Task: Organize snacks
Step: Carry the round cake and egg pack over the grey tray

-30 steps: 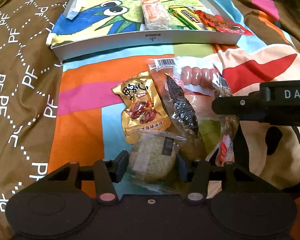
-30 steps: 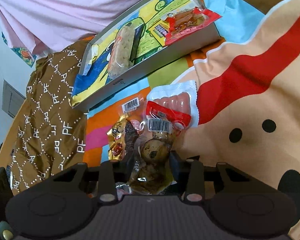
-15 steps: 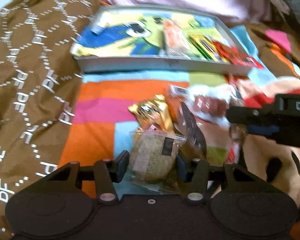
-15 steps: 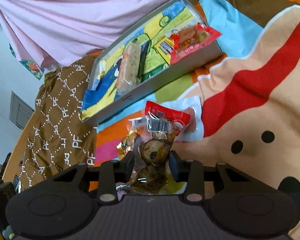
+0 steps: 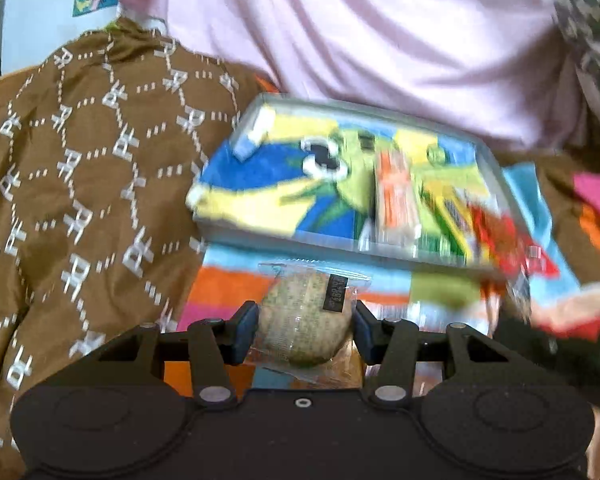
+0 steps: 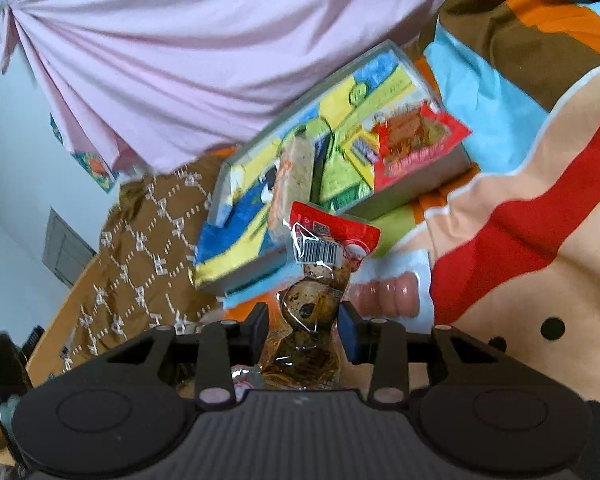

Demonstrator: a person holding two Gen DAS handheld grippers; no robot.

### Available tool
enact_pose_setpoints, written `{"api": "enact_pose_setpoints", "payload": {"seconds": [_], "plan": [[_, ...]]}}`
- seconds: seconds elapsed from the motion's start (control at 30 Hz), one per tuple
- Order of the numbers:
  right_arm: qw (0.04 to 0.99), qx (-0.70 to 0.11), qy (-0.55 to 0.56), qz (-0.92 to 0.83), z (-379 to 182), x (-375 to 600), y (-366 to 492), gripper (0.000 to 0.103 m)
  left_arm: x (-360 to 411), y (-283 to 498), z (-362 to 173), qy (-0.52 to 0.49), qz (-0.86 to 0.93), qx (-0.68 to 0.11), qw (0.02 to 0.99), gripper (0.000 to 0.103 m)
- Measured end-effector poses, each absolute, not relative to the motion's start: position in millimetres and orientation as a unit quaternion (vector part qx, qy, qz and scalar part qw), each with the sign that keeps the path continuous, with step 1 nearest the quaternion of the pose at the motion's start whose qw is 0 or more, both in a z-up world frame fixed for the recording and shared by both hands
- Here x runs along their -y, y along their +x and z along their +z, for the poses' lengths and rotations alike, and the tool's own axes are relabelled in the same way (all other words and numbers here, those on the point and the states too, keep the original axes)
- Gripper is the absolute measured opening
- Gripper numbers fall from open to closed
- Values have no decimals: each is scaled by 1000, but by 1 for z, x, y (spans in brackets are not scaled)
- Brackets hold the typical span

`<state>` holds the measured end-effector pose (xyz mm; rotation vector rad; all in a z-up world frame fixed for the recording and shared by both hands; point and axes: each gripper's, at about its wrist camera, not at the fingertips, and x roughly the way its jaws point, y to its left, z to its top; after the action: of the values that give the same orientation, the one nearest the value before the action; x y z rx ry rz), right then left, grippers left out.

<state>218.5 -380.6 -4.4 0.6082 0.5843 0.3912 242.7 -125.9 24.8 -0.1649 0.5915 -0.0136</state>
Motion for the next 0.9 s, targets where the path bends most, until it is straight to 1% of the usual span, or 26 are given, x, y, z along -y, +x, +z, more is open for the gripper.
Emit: {"api": "enact_pose_setpoints", "payload": {"seconds": [0.3, 0.43, 0.57, 0.67, 0.9], "plan": [[937, -167, 264, 155, 23, 396, 240, 42, 132, 300, 60, -93, 5, -238, 967, 52], [947, -121, 271, 123, 35, 403, 261, 42, 138, 328, 65, -98, 20, -225, 969, 52], [962, -82, 244, 95, 42, 402, 278, 42, 147, 351, 59, -86, 23, -225, 970, 52], [969, -65, 223, 79, 39, 396, 293, 42, 150, 364, 50, -84, 25, -233, 968, 52], [978, -73, 179, 72, 28, 371, 326, 42, 150, 386, 25, -87, 34, -252, 963, 52]]}}
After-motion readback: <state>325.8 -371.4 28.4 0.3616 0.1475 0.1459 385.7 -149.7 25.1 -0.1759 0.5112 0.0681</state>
